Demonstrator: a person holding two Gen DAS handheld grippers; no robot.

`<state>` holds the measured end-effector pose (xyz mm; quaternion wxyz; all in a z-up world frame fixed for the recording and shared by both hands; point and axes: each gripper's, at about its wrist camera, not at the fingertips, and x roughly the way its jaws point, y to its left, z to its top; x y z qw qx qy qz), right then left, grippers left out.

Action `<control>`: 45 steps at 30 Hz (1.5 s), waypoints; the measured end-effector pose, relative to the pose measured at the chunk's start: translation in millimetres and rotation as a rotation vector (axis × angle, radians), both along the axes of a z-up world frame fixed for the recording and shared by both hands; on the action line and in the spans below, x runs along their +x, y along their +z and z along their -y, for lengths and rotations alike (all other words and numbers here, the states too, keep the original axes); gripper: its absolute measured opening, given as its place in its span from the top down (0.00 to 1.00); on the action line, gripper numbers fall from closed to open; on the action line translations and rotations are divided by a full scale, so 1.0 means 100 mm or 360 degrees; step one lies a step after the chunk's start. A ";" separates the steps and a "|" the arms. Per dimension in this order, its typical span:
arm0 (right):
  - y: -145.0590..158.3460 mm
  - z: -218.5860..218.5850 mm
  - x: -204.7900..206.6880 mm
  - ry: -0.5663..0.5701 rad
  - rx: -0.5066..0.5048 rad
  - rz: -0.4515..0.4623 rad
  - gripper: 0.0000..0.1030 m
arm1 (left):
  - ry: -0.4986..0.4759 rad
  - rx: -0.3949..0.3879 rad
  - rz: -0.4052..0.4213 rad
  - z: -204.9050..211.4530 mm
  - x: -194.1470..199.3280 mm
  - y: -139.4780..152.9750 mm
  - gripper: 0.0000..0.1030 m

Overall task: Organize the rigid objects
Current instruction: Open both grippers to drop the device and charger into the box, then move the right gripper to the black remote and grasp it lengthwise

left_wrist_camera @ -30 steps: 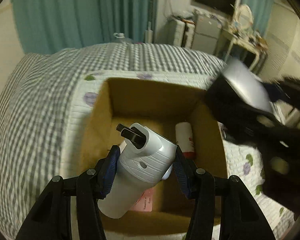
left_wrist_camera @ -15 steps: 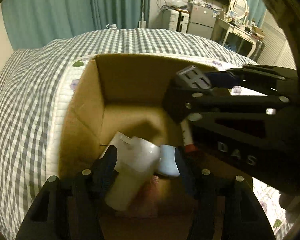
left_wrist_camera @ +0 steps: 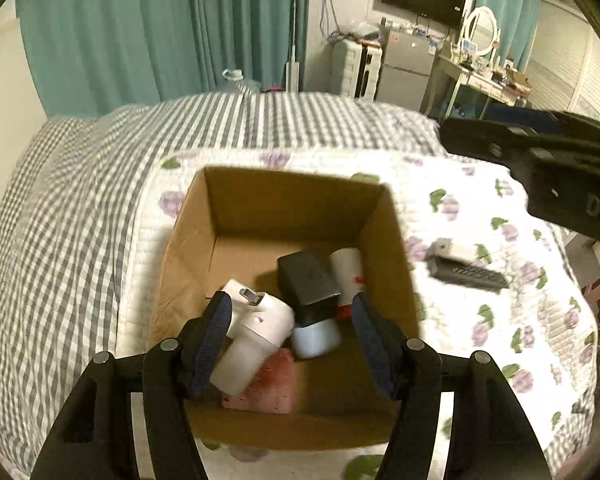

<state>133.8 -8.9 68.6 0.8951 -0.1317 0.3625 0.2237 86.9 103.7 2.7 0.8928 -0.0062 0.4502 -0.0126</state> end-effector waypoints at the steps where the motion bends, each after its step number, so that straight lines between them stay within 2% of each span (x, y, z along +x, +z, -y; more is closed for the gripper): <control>1: 0.07 0.11 -0.04 -0.0023 -0.0007 0.0015 0.35 | 0.0000 0.0007 0.0017 0.06 -0.02 0.07 0.36; 8: 0.33 0.87 -0.39 -0.0136 -0.0032 0.0074 0.21 | -0.0045 0.0037 0.0119 0.57 -0.20 0.45 0.33; 13: 0.41 1.37 -0.59 -0.0156 -0.0014 0.0103 0.21 | -0.0084 0.0089 0.0156 0.99 -0.30 0.57 0.32; 17: 0.30 1.70 -0.66 -0.0147 0.0022 0.0096 0.21 | -0.0094 0.0123 0.0149 1.28 -0.31 0.50 0.31; 21: 0.01 1.95 -0.61 -0.0117 0.0034 0.0058 0.21 | -0.0084 0.0156 0.0095 1.54 -0.20 0.25 0.31; 26: -0.46 2.12 -0.46 -0.0057 0.0039 -0.0031 0.21 | 0.0004 0.0090 -0.0012 1.69 -0.05 -0.13 0.31; 30: -0.92 2.17 -0.28 0.0009 0.0025 -0.0114 0.21 | 0.0003 0.0161 -0.0073 1.88 0.11 -0.48 0.31; 40: -1.91 1.93 0.15 0.0179 0.0005 -0.0277 0.24 | 0.0063 0.0305 -0.0155 2.02 0.33 -1.13 0.31; 42: -2.05 1.86 0.22 0.0209 0.0012 -0.0301 0.32 | 0.0063 0.0341 -0.0152 2.04 0.36 -1.22 0.31; 45: -2.19 1.76 0.34 0.0230 0.0025 -0.0312 0.35 | 0.0069 0.0384 -0.0141 2.05 0.41 -1.29 0.31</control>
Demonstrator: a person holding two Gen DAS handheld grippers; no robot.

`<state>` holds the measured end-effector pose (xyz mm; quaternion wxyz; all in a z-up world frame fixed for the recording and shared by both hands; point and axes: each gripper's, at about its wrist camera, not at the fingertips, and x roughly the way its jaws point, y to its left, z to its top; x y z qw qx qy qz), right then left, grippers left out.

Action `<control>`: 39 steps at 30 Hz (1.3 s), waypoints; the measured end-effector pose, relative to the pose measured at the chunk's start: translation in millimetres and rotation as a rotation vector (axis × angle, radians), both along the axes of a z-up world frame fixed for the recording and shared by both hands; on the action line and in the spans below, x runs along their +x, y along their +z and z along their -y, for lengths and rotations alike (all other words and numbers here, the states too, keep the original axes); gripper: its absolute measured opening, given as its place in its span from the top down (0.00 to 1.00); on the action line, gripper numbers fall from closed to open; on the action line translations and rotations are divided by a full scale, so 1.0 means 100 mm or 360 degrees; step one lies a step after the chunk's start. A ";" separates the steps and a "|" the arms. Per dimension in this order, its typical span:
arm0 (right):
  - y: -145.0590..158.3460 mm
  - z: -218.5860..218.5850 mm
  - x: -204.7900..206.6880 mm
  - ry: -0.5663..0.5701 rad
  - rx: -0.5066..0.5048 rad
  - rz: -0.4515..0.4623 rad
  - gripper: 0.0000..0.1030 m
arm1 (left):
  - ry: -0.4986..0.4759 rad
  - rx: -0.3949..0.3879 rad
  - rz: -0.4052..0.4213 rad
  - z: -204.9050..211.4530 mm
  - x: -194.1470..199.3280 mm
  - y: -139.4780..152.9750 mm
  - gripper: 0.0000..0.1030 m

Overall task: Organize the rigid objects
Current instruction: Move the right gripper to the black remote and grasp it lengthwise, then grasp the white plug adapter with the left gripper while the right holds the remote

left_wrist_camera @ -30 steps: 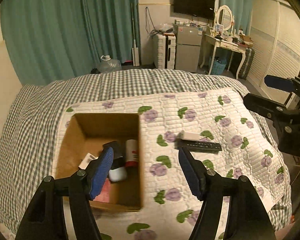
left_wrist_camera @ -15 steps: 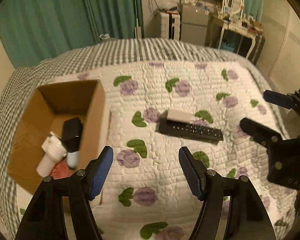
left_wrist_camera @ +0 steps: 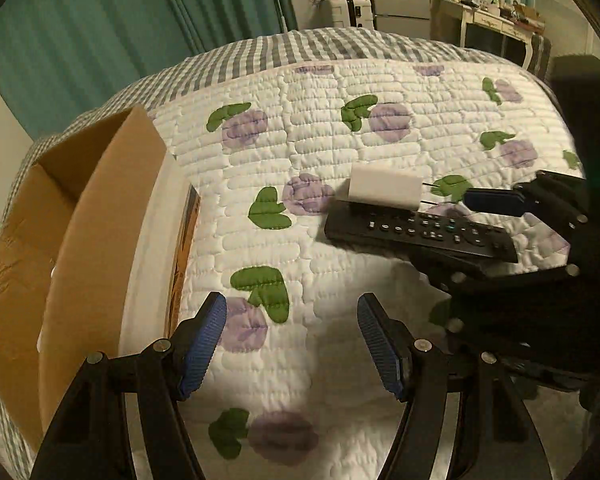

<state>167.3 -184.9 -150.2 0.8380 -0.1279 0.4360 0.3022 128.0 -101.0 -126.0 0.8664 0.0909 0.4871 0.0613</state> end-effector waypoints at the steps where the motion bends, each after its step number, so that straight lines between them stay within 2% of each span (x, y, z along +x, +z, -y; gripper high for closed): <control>1: -0.03 -0.02 0.03 0.0002 0.0011 -0.0004 0.35 | -0.0002 0.0033 0.0011 0.00 0.02 -0.02 0.31; 4: -0.12 -0.10 0.08 0.0018 0.0047 -0.0024 0.38 | 0.0000 0.0045 0.0001 -0.05 0.05 -0.06 0.31; 5: -0.13 -0.12 0.06 0.0034 0.0044 -0.0025 0.44 | 0.0017 0.0034 -0.0002 -0.08 0.06 -0.07 0.31; 7: -0.13 -0.13 0.01 0.0063 0.0011 -0.0008 0.51 | 0.0048 0.0003 0.0011 -0.12 0.04 -0.04 0.31; 8: -0.12 -0.11 -0.02 0.0087 0.0006 -0.0020 0.61 | 0.0051 -0.0005 0.0014 -0.13 0.04 -0.02 0.31; 9: -0.09 -0.09 -0.05 0.0097 0.0001 -0.0018 0.66 | 0.0052 -0.0003 0.0018 -0.13 0.03 -0.01 0.31; 15: 0.12 0.19 -0.31 0.0144 -0.0088 0.0001 0.80 | 0.0019 -0.0021 0.0013 -0.02 -0.03 0.05 0.31; 18: 0.33 0.40 -0.43 0.0152 -0.0087 0.0021 0.82 | -0.0035 -0.0039 0.0010 0.09 -0.06 0.09 0.31; 21: 0.47 0.55 -0.53 0.0155 -0.0141 0.0100 0.82 | -0.0082 -0.0077 -0.0004 0.19 -0.01 0.09 0.31; 25: 0.57 0.74 -0.42 0.0020 -0.0092 0.0151 0.82 | -0.0097 -0.0148 -0.0044 0.28 0.11 0.01 0.31; 32: 0.42 0.82 -0.20 -0.0065 -0.0030 0.0125 0.82 | -0.0121 -0.0135 -0.0034 0.40 0.43 -0.20 0.31; 39: 0.20 0.97 -0.02 -0.0144 0.0038 0.0057 0.82 | -0.0230 -0.0134 -0.0011 0.52 0.68 -0.33 0.31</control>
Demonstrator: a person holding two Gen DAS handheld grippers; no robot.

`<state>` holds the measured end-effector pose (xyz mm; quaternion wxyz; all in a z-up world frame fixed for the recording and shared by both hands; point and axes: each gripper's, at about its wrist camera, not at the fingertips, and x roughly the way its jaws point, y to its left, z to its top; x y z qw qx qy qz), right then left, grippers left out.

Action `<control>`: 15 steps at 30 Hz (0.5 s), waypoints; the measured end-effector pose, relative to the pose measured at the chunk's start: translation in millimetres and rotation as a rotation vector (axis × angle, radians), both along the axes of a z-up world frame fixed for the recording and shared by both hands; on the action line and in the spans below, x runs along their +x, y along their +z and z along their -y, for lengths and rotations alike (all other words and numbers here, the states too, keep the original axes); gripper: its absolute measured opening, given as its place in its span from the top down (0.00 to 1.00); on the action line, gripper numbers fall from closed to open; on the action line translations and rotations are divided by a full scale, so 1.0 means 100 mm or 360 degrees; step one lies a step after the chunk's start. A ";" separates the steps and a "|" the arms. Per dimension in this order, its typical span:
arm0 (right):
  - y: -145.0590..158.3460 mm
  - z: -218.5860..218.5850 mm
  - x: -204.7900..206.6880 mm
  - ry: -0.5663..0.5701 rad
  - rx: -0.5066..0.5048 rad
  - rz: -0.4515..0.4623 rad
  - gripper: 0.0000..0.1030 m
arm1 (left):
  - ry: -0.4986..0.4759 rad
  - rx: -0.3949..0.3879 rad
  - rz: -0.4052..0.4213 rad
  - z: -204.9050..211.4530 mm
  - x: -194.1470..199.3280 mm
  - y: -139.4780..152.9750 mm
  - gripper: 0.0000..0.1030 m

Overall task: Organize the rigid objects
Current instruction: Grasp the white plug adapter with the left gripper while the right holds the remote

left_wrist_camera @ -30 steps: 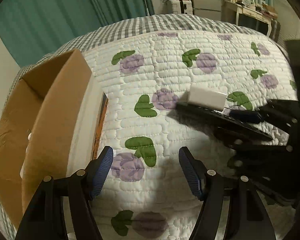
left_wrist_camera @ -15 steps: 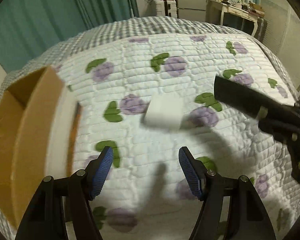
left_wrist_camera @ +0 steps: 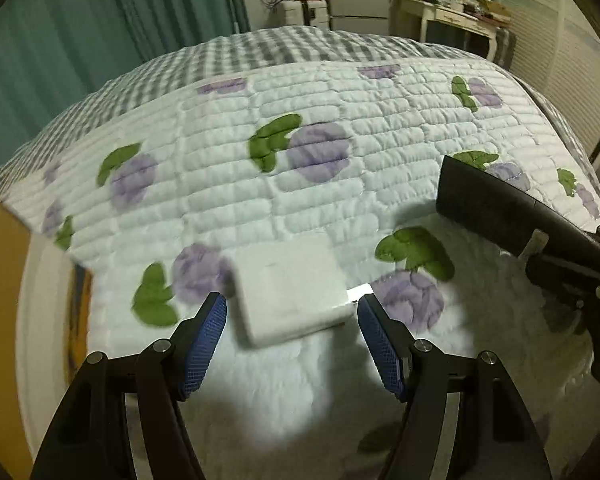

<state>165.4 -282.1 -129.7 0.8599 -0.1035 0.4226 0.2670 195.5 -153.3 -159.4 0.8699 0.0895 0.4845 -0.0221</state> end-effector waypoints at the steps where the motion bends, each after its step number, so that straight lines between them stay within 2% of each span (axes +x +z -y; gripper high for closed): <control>1: -0.02 0.01 0.01 -0.0003 0.0008 -0.0003 0.82 | -0.0002 0.0037 -0.0013 0.04 0.05 -0.05 0.31; 3: -0.03 0.02 0.01 -0.0006 0.0019 -0.0002 0.82 | 0.0006 0.0042 -0.0008 0.06 0.11 -0.09 0.29; 8: -0.02 0.01 0.02 -0.0017 0.0026 0.0002 0.82 | 0.0065 -0.0057 0.0017 0.00 0.15 -0.09 0.29; 11: -0.01 0.00 0.01 -0.0031 0.0026 0.0013 0.82 | 0.0013 0.0000 0.0023 0.01 0.10 -0.07 0.32; 12: 0.00 -0.01 0.00 -0.0037 0.0023 0.0018 0.82 | -0.0008 0.0015 0.0034 0.02 0.07 -0.05 0.40; 15: 0.08 0.01 -0.02 -0.0064 0.0037 0.0030 0.82 | -0.0038 0.0009 0.0018 0.03 -0.03 -0.01 0.41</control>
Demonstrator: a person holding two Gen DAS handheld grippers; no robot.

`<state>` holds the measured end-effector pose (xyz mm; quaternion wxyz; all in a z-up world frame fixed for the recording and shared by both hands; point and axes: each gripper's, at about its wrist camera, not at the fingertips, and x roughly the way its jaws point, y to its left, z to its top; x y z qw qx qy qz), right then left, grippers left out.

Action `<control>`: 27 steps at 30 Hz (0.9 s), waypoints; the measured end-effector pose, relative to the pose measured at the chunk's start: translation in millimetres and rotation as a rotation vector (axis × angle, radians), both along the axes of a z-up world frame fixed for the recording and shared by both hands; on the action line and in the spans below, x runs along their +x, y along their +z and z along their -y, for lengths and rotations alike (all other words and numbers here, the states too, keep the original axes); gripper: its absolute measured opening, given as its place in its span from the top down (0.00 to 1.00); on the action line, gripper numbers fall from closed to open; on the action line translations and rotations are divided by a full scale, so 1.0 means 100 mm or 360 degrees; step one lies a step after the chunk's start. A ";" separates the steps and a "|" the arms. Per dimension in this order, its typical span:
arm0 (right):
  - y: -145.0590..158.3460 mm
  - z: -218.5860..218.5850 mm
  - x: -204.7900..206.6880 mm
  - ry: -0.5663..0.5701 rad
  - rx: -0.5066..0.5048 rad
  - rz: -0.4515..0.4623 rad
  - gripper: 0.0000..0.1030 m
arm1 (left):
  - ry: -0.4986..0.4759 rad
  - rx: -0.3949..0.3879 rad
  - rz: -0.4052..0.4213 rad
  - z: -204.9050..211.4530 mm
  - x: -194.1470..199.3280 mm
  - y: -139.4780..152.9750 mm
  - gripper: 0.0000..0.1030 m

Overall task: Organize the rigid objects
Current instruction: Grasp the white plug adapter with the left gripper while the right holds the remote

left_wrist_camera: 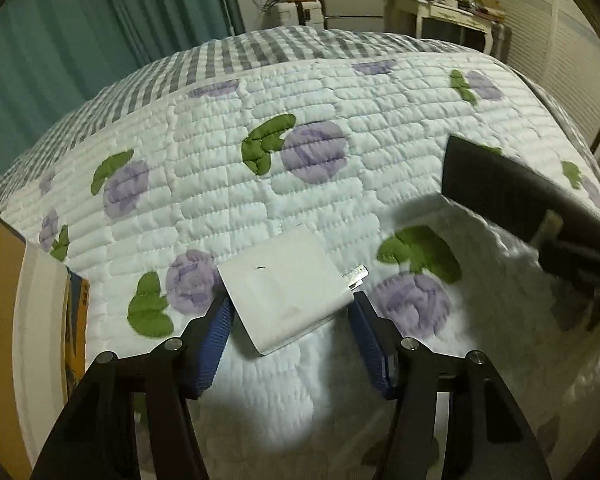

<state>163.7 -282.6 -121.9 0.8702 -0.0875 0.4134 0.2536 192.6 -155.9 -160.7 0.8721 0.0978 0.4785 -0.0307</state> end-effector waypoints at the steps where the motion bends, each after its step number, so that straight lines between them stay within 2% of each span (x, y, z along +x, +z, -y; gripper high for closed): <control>1: 0.04 0.00 -0.01 -0.0008 0.0004 0.0003 0.82 | -0.0005 -0.0007 -0.0009 -0.01 -0.02 0.01 0.42; 4: 0.14 0.00 -0.03 -0.0026 0.0001 0.0026 0.82 | -0.0015 -0.0003 -0.0017 -0.03 -0.07 0.04 0.42; 17: 0.69 -0.02 -0.41 -0.0108 -0.0090 0.0087 0.82 | -0.0064 -0.0115 0.0061 -0.19 -0.56 0.53 0.50; 18: 0.73 -0.03 -0.44 -0.0110 -0.0098 0.0089 0.82 | -0.0069 -0.0105 0.0099 -0.21 -0.64 0.61 0.96; 19: 0.79 -0.04 -0.49 -0.0111 -0.0112 0.0098 0.82 | -0.0103 -0.0127 0.0094 -0.22 -0.65 0.67 0.99; 22: 0.99 -0.08 -0.64 -0.0115 -0.0140 0.0123 0.82 | -0.0160 -0.0146 0.0095 -0.25 -0.77 0.86 0.99; 25: 1.17 -0.14 -0.76 -0.0129 -0.0160 0.0147 0.82 | -0.0201 -0.0147 0.0080 -0.28 -0.89 0.93 0.99; 26: 1.22 -0.16 -0.79 -0.0135 -0.0172 0.0158 0.82 | -0.0198 -0.0133 0.0083 -0.29 -0.93 0.93 0.96; 27: 1.25 -0.18 -0.81 -0.0136 -0.0180 0.0166 0.82 | -0.0189 -0.0124 0.0082 -0.31 -0.95 0.93 0.86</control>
